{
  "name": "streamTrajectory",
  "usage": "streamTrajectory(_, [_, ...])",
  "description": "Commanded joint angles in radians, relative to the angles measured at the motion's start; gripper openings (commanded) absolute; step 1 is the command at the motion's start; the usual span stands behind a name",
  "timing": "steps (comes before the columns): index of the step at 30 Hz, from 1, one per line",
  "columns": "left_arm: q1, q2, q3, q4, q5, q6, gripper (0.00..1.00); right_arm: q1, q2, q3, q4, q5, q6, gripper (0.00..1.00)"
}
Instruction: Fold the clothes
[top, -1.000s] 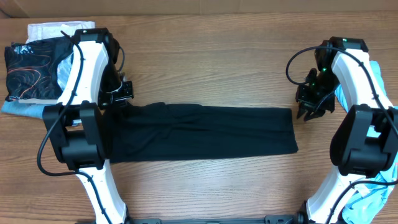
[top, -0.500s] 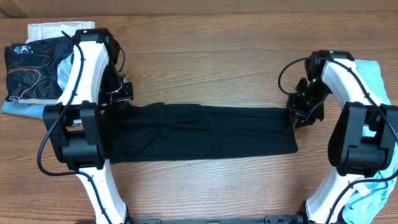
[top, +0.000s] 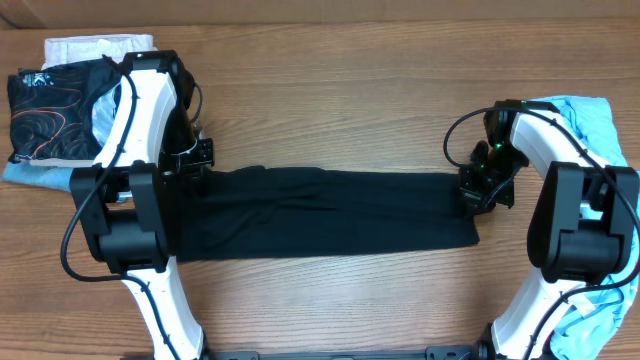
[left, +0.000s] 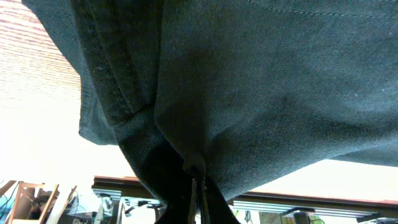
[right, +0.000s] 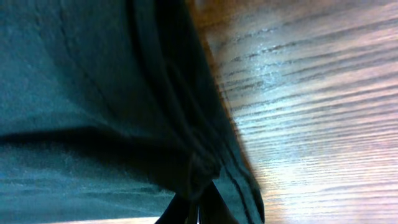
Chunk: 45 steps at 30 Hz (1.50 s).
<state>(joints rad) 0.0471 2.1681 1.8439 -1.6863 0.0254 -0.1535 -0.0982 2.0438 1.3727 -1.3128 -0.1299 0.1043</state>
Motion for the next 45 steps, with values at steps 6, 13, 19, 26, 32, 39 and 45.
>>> streamTrajectory(6, [-0.002,-0.024,-0.088,-0.005,-0.034,0.018,0.04,0.000,-0.039,-0.022,0.018,-0.002,0.000,0.04])
streamTrajectory(13, [-0.002,-0.036,-0.171,-0.005,-0.112,-0.031,0.04,0.000,-0.039,-0.027,0.022,-0.002,0.000,0.04])
streamTrajectory(19, [-0.001,-0.119,-0.221,0.038,-0.143,-0.054,0.04,0.000,-0.039,-0.027,0.026,-0.002,0.000,0.04])
streamTrajectory(26, [-0.006,-0.161,-0.315,0.202,-0.131,-0.095,0.04,0.000,-0.039,-0.027,0.027,-0.002,0.000,0.04])
streamTrajectory(32, [-0.007,-0.161,-0.522,0.312,-0.130,-0.101,0.04,0.000,-0.039,-0.027,0.030,-0.002,0.000,0.04])
streamTrajectory(39, [-0.001,-0.161,-0.693,0.650,-0.203,-0.176,0.08,0.000,-0.039,-0.027,0.031,-0.002,0.000,0.04])
streamTrajectory(45, [-0.002,-0.162,-0.690,0.780,-0.239,-0.192,0.13,0.000,-0.039,-0.027,0.029,-0.002,0.000,0.04])
